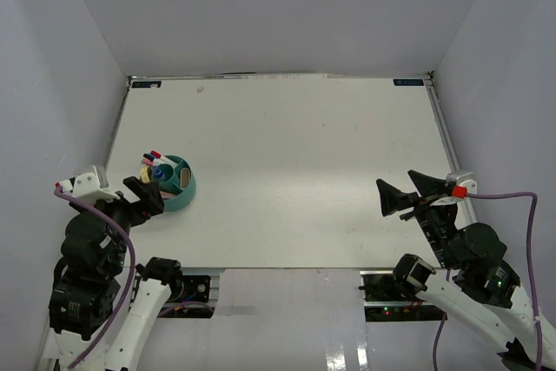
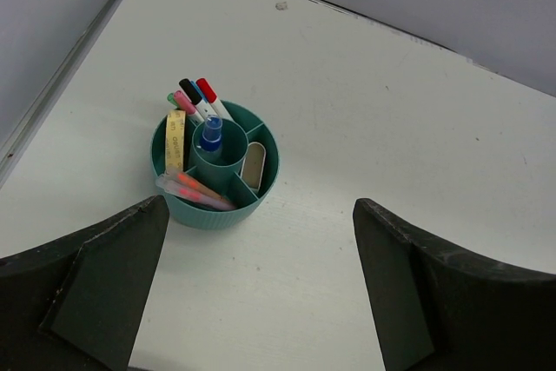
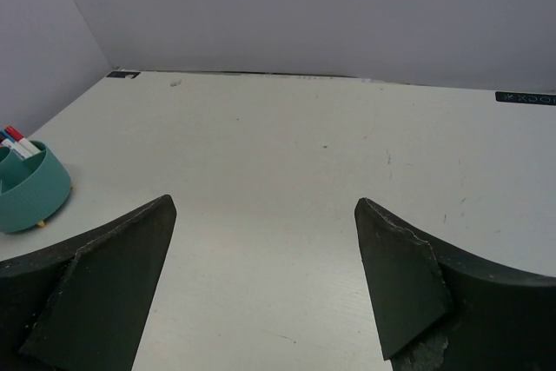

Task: Sort the stationery into containers
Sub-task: Reset both arms

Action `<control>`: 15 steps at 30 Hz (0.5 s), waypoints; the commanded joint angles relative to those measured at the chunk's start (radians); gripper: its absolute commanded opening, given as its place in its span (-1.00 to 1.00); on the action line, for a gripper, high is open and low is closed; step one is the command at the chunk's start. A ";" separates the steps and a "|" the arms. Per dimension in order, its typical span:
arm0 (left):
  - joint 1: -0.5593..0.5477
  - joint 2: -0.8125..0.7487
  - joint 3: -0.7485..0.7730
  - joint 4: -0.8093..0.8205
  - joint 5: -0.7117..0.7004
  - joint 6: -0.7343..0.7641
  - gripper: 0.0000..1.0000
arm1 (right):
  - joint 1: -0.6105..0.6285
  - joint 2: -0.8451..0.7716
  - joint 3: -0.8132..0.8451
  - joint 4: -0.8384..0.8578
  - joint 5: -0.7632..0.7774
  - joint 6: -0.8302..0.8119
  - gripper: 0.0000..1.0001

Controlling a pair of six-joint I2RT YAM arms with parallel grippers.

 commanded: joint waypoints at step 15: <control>-0.024 0.003 0.058 -0.065 0.060 -0.048 0.96 | -0.001 0.014 0.008 0.017 0.023 0.010 0.80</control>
